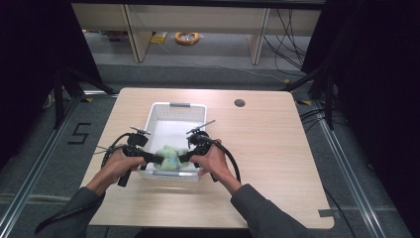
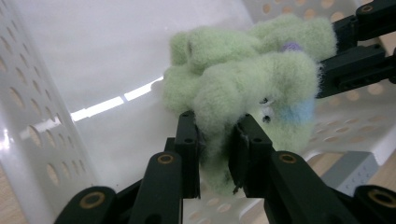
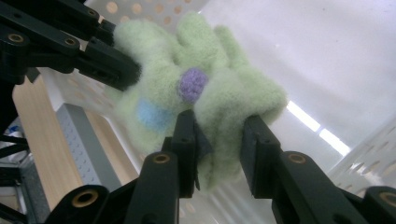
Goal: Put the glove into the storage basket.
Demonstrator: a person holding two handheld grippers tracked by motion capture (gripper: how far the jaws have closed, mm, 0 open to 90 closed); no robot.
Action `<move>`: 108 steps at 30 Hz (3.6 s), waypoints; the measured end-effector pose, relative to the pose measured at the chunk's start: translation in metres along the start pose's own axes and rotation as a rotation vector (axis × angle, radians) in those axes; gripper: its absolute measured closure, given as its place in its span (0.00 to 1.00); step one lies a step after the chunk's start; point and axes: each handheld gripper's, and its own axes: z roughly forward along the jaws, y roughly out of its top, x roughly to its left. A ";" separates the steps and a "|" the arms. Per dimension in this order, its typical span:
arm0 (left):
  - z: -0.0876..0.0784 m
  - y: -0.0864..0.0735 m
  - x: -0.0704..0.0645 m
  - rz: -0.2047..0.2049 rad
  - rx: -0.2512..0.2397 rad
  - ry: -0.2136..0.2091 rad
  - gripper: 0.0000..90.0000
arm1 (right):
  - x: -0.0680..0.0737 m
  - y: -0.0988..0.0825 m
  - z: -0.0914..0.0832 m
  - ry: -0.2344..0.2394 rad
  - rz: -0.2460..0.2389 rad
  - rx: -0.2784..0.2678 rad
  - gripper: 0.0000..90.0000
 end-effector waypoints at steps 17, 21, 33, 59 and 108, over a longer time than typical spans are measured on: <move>-0.010 0.007 -0.005 0.012 -0.081 0.099 0.68 | 0.004 0.003 0.002 -0.101 -0.050 0.004 0.54; -0.010 0.006 -0.010 0.018 -0.092 0.097 0.67 | 0.009 0.007 -0.004 -0.161 -0.048 0.006 0.49; -0.022 0.003 -0.026 0.053 -0.138 0.085 0.60 | 0.009 0.010 -0.034 -0.127 -0.082 -0.088 0.47; -0.038 -0.030 -0.084 0.090 -0.282 -0.026 0.32 | -0.014 -0.042 -0.095 -0.064 -0.125 -0.201 0.34; 0.004 -0.094 -0.122 0.220 -0.331 -0.103 0.19 | -0.035 -0.140 -0.124 -0.002 -0.146 -0.326 0.26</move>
